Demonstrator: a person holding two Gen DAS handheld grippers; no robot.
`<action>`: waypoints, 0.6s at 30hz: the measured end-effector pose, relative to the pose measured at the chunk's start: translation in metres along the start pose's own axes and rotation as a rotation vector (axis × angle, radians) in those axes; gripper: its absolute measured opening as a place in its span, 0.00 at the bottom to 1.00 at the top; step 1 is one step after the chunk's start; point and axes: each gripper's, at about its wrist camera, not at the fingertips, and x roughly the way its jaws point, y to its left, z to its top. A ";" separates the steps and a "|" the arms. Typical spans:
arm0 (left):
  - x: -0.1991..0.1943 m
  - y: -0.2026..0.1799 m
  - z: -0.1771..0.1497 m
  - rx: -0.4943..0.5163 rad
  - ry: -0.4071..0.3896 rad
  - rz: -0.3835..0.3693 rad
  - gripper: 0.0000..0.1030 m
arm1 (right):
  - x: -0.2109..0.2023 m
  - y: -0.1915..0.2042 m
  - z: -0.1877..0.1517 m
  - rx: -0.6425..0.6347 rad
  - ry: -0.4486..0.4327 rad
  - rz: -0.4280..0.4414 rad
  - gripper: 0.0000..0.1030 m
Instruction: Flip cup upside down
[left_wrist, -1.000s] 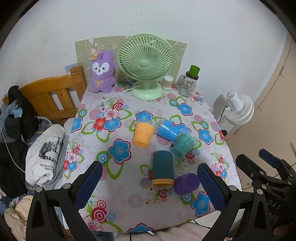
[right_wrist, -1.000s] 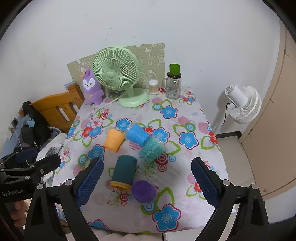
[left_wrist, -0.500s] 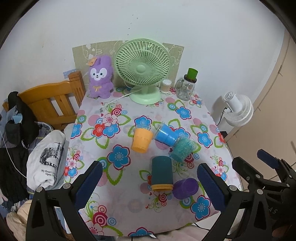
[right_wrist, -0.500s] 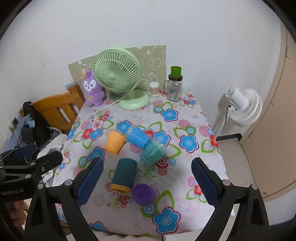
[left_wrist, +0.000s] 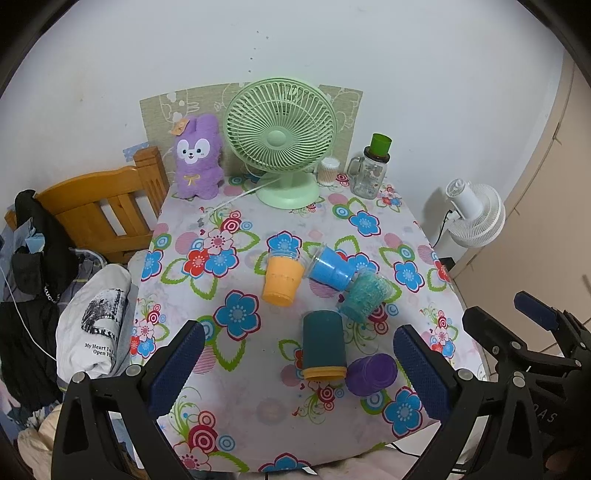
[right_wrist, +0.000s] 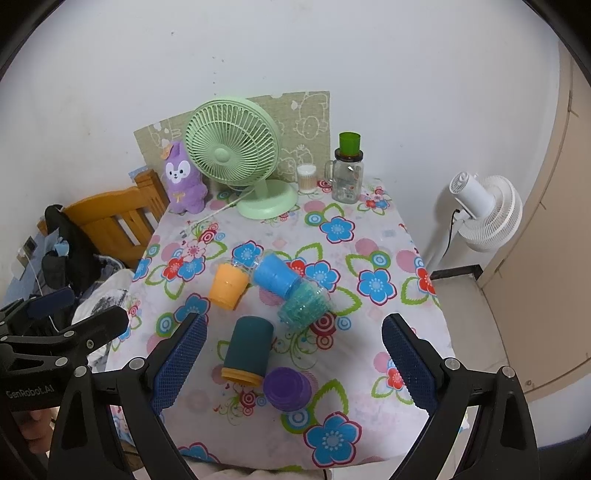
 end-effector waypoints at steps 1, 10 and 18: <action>0.001 0.000 0.000 -0.001 -0.001 0.001 1.00 | 0.000 0.000 0.000 -0.001 0.000 0.000 0.94; 0.000 0.001 0.000 0.003 -0.002 0.005 1.00 | 0.001 0.001 0.000 -0.004 0.003 -0.001 0.94; 0.001 0.002 -0.001 0.003 0.001 0.004 1.00 | 0.001 0.001 -0.002 -0.002 0.006 -0.001 0.94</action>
